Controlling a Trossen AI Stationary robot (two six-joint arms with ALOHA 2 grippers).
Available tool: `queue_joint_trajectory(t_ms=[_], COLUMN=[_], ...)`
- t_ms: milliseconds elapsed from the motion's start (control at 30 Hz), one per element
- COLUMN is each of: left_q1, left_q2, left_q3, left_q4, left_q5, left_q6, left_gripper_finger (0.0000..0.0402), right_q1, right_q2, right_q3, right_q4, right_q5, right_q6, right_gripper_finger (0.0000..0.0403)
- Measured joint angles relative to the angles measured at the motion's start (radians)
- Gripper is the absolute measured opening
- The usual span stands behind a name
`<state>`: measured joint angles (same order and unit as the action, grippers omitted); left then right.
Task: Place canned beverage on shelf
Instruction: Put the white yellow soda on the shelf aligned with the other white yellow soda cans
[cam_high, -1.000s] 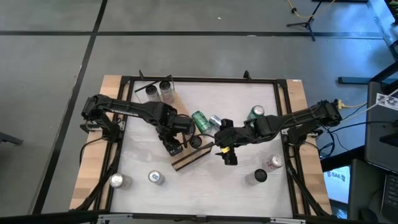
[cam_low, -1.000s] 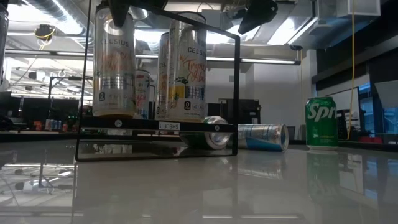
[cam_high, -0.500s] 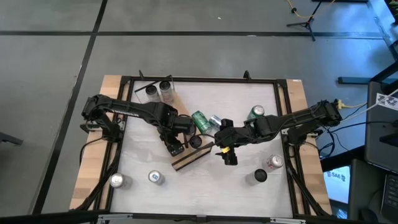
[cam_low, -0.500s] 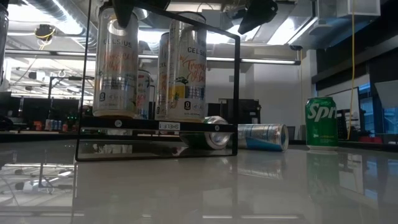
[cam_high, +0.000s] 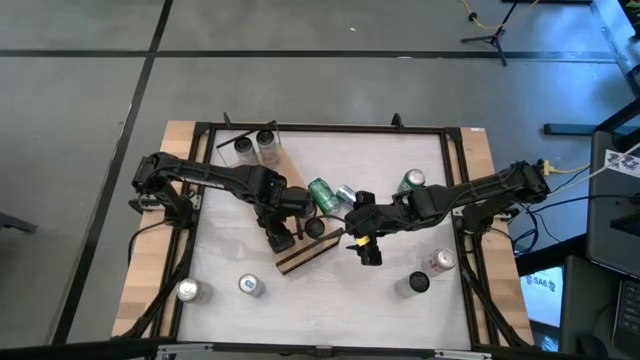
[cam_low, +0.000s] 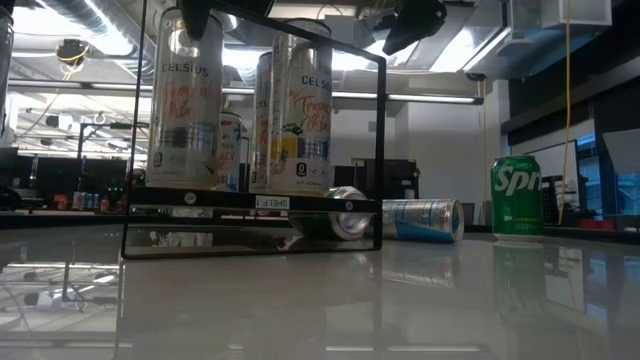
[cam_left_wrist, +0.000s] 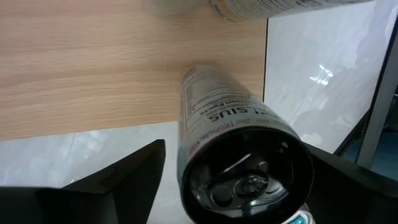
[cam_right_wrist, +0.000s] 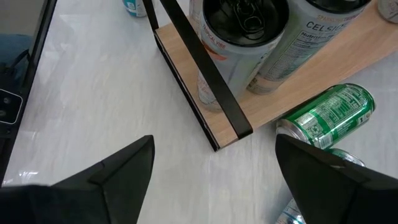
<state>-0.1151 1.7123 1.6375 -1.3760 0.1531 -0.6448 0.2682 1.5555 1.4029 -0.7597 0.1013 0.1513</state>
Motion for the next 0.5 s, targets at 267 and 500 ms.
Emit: queue_joint_trajectory(t_ms=[267,500], left_q1=[0.012,0.012], left_q2=[-0.003,-0.027], left_q3=[0.0,0.0], left_q4=[0.001,0.009], left_q5=[0.007,0.033], left_q6=[-0.052,-0.052], left_gripper_finger=[0.0353,0.035], right_q1=[0.0,0.0], right_q2=[0.0,0.0], right_q3=[0.0,0.0], right_q4=[0.0,0.0], right_q5=[0.0,0.0], right_q6=[0.0,0.0], right_gripper_finger=[0.0331,0.0331])
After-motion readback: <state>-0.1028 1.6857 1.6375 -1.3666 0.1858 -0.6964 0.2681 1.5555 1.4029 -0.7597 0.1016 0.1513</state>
